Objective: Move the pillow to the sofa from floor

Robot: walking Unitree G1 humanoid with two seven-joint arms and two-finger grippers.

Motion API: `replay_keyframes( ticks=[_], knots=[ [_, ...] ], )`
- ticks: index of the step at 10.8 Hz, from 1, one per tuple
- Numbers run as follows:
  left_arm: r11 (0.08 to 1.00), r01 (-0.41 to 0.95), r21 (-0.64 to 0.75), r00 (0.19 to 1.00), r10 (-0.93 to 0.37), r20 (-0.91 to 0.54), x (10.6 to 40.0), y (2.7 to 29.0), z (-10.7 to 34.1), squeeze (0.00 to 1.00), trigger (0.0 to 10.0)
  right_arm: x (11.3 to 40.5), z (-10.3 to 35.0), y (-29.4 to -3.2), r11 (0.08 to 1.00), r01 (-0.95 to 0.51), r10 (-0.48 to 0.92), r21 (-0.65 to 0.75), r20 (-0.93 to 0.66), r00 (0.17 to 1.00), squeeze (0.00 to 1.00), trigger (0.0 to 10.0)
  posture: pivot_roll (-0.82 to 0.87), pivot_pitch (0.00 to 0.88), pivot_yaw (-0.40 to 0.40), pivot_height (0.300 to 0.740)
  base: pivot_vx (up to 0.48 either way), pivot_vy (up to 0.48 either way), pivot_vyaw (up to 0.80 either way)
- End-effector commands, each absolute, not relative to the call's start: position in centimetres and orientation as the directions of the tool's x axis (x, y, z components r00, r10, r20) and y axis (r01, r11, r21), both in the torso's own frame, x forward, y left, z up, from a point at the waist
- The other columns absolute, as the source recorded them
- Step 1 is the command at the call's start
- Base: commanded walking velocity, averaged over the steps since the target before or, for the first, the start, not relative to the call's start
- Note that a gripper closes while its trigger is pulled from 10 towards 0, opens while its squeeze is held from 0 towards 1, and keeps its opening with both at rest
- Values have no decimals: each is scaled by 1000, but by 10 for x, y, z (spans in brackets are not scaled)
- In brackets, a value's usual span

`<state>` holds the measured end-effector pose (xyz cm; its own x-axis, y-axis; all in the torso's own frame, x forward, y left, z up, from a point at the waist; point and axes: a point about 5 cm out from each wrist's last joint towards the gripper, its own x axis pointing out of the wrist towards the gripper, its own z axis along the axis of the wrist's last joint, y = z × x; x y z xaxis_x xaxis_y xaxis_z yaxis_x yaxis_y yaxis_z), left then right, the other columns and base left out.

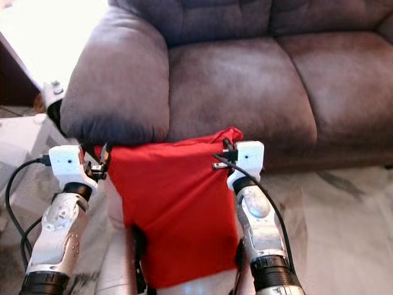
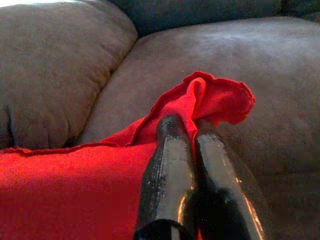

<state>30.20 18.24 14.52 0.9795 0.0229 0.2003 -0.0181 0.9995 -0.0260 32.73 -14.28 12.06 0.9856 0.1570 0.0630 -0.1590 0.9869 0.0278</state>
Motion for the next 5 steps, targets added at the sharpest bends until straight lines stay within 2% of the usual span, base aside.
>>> replay_keyframes(
  ticks=[1, 5],
  knots=[
    [999, -27, -25, 982, 32, 189, 301, 185, 142, 0, 10000, 331, 141, -143, 988, -155, 150, 24, 154, 977, 0, 10000, 120, 170, 21, 634, 0, 0, 0],
    [999, -26, -26, 981, 31, 190, 301, 185, 142, 0, 10000, 331, 140, -142, 986, -160, 153, 38, 150, 977, 0, 10000, 121, 165, 20, 634, 0, 0, 0]
  ],
)
